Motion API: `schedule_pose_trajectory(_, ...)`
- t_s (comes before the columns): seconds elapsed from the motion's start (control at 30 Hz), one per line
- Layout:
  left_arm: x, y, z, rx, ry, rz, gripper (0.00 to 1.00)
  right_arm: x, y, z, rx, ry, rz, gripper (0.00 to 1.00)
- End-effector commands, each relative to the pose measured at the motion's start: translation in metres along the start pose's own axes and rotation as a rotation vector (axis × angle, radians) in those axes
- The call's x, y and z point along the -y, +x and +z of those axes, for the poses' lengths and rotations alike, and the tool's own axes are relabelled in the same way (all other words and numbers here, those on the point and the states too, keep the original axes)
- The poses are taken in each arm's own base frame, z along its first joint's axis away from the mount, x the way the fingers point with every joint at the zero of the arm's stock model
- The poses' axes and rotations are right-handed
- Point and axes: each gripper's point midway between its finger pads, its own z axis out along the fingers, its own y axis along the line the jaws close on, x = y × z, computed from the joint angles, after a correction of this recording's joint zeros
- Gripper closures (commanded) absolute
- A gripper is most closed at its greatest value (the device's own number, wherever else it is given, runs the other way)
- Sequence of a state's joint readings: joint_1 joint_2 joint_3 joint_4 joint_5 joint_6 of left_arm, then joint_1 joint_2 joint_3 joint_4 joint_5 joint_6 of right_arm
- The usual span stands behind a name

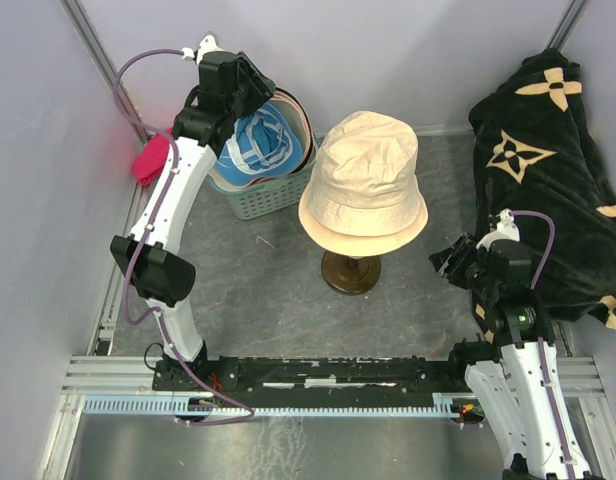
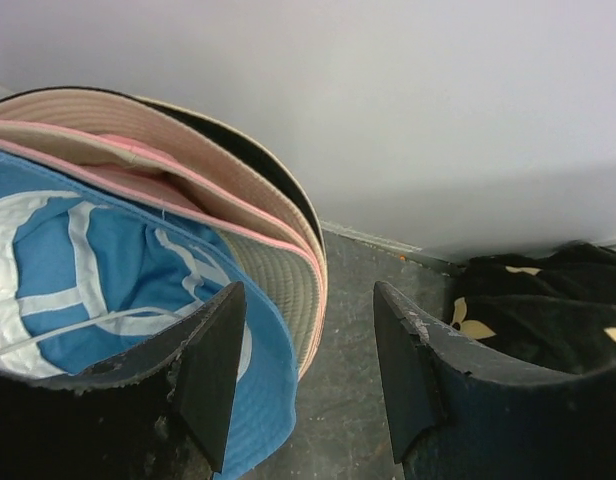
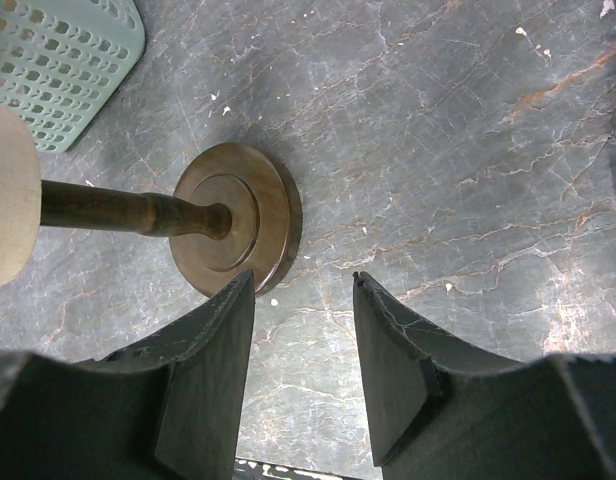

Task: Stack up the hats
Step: Pick up the hat from the bin.

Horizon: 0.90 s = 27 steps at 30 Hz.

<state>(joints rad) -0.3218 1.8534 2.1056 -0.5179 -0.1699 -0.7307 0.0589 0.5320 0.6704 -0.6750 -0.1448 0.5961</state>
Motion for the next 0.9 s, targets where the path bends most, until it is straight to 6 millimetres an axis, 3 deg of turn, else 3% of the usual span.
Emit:
schedule_pose_trajectory(0.0, -0.004, -0.007, -0.01, -0.017, -0.064, -0.038, 0.39, -0.009, -0.015, -0.007, 0.046, -0.023, -0.018, 0.48)
schedule_pose_trajectory(0.37, -0.024, 0.015, -0.005, -0.075, -0.139, -0.081, 0.39, -0.008, -0.012, -0.006, 0.044, -0.024, -0.012, 0.48)
schedule_pose_trajectory(0.87, -0.026, 0.015, 0.018, -0.029, -0.142, -0.099, 0.39, -0.011, -0.014, -0.006, 0.045, -0.032, -0.01, 0.48)
